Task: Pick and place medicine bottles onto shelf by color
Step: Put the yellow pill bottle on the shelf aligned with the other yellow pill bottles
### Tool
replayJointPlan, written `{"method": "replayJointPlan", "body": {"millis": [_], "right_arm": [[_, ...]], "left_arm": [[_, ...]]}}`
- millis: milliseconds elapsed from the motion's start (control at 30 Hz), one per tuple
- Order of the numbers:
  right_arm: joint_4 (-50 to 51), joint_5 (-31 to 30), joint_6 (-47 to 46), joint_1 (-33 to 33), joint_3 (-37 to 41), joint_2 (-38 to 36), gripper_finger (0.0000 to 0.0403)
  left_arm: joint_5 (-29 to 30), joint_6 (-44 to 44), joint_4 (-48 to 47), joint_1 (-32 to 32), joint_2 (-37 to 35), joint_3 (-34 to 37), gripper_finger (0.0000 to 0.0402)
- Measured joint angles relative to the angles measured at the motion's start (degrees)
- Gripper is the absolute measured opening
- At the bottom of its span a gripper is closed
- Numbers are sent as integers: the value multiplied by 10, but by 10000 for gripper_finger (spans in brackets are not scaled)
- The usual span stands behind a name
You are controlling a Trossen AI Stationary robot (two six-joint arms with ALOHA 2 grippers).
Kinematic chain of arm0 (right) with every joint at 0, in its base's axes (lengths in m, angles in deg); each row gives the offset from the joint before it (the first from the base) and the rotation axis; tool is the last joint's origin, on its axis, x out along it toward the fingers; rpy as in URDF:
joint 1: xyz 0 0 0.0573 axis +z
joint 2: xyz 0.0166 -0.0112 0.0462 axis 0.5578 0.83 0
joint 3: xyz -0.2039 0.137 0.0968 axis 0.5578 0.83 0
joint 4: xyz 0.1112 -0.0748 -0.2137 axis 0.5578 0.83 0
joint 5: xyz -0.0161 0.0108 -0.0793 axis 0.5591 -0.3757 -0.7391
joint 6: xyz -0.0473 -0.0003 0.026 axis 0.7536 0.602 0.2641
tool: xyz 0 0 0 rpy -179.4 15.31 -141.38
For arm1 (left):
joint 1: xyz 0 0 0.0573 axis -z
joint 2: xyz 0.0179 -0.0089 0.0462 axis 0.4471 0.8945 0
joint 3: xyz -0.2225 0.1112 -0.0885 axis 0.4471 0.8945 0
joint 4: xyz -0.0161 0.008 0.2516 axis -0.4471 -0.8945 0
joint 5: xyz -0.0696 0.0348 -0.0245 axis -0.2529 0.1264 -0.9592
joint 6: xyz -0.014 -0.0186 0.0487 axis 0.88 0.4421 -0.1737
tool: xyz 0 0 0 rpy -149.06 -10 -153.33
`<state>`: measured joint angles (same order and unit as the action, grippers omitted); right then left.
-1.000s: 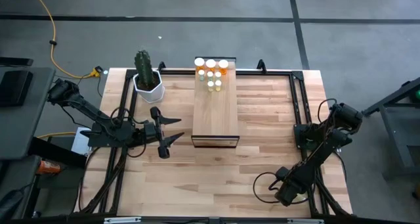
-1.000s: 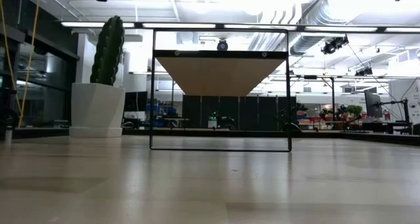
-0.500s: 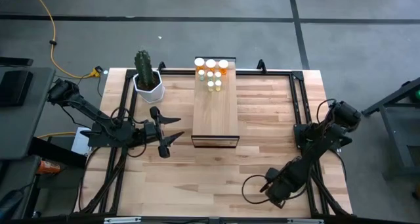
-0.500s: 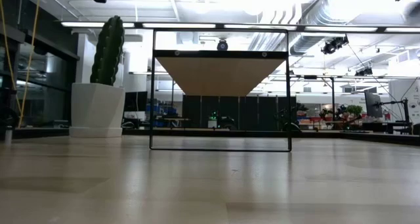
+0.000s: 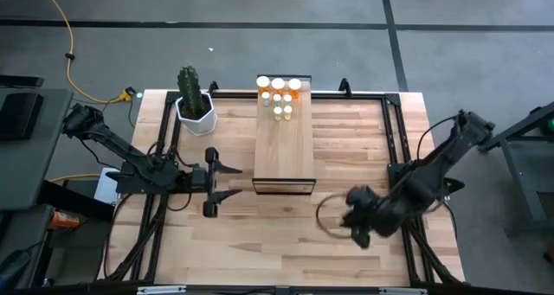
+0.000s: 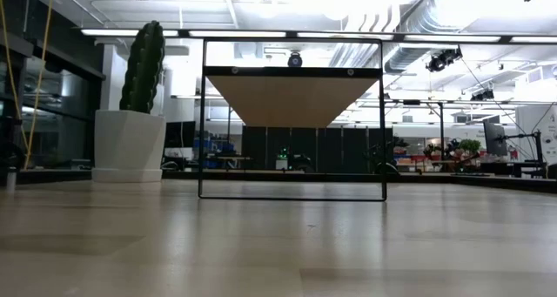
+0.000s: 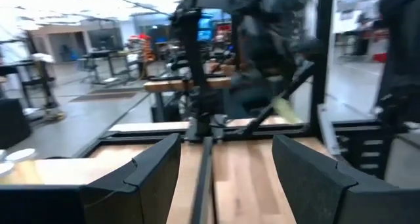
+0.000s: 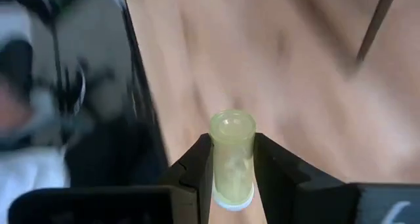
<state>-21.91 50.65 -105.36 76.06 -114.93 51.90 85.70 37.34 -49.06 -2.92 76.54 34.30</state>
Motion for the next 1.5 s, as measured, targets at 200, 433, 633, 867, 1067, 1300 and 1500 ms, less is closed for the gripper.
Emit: {"method": "replayJointPlan", "body": {"millis": [200, 433, 633, 867, 1067, 1300, 1500], "right_arm": [[-97, -114, 222, -75, -2, -53, 83], [-293, -88, 494, -188, -1, -31, 83], [-447, -8, 606, -256, -1, 22, 83], [-556, 49, 641, -288, 0, 83, 83], [-598, 61, 660, -289, 0, 101, 83], [-633, 76, 660, -290, 0, 102, 83], [-645, 89, 659, -290, 0, 102, 83]], "left_arm": [[-54, 25, 10, -17, 0, -12, 229], [-42, 46, 34, -43, 0, -13, 229], [-73, 69, 65, -68, 15, -13, 229], [-96, 59, 146, -82, 75, -13, 243], [-96, 42, 185, -83, 111, -19, 279], [-57, 35, 184, -83, 165, -64, 304], [-59, 31, 190, -83, 200, -98, 305]]}}
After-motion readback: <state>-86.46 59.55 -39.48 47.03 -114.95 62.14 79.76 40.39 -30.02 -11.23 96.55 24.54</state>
